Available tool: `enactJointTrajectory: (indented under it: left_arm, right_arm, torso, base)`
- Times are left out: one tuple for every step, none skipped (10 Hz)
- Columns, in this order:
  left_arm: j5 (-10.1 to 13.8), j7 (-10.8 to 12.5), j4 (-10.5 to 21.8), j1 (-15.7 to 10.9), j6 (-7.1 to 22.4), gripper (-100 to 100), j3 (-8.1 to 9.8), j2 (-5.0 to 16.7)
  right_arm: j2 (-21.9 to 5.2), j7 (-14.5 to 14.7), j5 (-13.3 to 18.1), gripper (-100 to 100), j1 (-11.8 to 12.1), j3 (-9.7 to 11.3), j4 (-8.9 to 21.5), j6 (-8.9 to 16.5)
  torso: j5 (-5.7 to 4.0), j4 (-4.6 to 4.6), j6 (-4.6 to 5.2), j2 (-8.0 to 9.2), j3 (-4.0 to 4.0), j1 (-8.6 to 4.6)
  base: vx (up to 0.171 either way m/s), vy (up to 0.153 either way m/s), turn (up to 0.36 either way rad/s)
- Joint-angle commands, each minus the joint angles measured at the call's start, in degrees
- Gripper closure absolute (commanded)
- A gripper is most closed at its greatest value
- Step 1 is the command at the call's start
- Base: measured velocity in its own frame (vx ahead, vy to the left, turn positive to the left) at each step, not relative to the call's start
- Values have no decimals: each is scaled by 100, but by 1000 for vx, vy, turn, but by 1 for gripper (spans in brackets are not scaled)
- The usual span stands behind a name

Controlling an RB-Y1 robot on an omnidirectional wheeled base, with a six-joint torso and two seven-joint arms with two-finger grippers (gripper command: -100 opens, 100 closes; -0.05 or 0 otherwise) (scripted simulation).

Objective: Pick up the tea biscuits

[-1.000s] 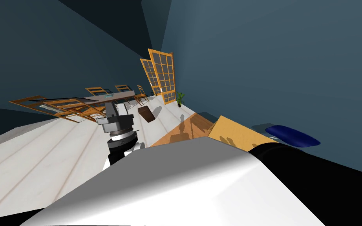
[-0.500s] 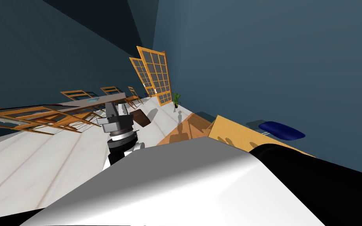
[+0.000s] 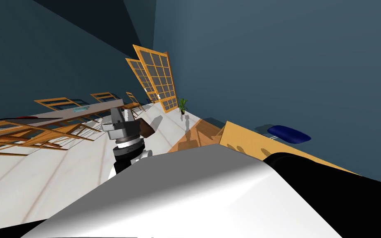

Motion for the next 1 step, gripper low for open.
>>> enactJointTrajectory:
  left_arm:
    - [0, 0, 0, 0, 0, 0, 0, 0]
  right_arm:
    - [0, 0, 0, 0, 0, 0, 0, 0]
  torso:
    - [0, 0, 0, 0, 0, 0]
  base:
    - [10, -2, 6]
